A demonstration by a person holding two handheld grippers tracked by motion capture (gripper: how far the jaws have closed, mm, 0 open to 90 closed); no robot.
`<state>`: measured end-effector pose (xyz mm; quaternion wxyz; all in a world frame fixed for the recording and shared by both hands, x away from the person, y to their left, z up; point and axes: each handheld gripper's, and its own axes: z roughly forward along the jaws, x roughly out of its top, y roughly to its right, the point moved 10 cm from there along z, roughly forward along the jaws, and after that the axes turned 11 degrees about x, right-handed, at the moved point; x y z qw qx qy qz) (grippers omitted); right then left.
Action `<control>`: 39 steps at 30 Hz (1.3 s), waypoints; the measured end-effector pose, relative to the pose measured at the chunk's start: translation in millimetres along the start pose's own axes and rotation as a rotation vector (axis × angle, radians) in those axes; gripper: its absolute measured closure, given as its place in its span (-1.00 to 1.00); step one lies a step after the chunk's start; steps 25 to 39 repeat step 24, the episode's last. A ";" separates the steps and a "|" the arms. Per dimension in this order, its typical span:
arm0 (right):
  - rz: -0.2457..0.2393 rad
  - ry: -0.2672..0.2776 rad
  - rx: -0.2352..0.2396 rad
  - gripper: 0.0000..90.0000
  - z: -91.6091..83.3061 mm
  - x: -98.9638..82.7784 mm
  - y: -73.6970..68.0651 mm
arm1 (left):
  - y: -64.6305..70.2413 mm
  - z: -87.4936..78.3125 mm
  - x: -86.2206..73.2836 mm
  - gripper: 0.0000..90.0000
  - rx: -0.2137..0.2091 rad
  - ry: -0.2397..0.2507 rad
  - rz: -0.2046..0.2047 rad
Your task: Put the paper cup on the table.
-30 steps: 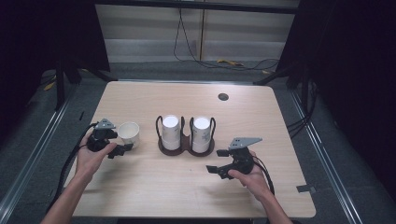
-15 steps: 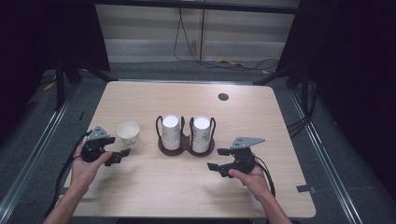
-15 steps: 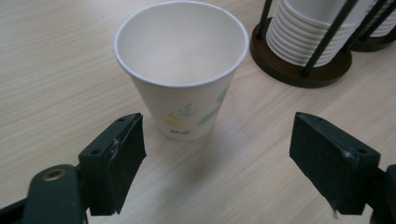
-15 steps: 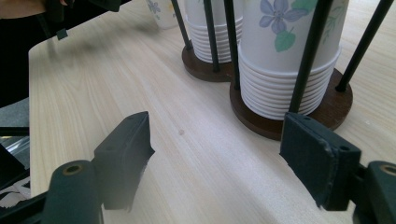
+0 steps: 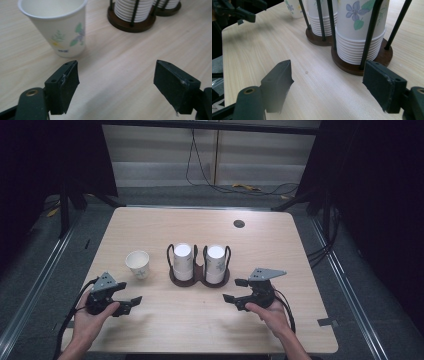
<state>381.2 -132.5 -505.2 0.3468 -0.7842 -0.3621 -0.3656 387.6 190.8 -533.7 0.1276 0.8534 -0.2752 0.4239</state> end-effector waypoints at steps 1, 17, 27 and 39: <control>0.002 0.001 -0.002 -0.47 -0.2 0.0 -0.4 | 3.8 0.1 -0.6 -0.55 -0.009 0.003 -0.012; 0.044 0.015 -0.034 -0.53 2.0 -11.8 -24.2 | 57.1 30.2 13.6 -0.55 -0.110 -0.021 -0.077; 0.077 0.019 -0.054 -0.55 7.1 -24.5 -20.2 | 60.6 23.7 4.6 -0.58 -0.118 0.005 -0.036; 0.077 0.019 -0.054 -0.55 7.1 -24.5 -20.2 | 60.6 23.7 4.6 -0.58 -0.118 0.005 -0.036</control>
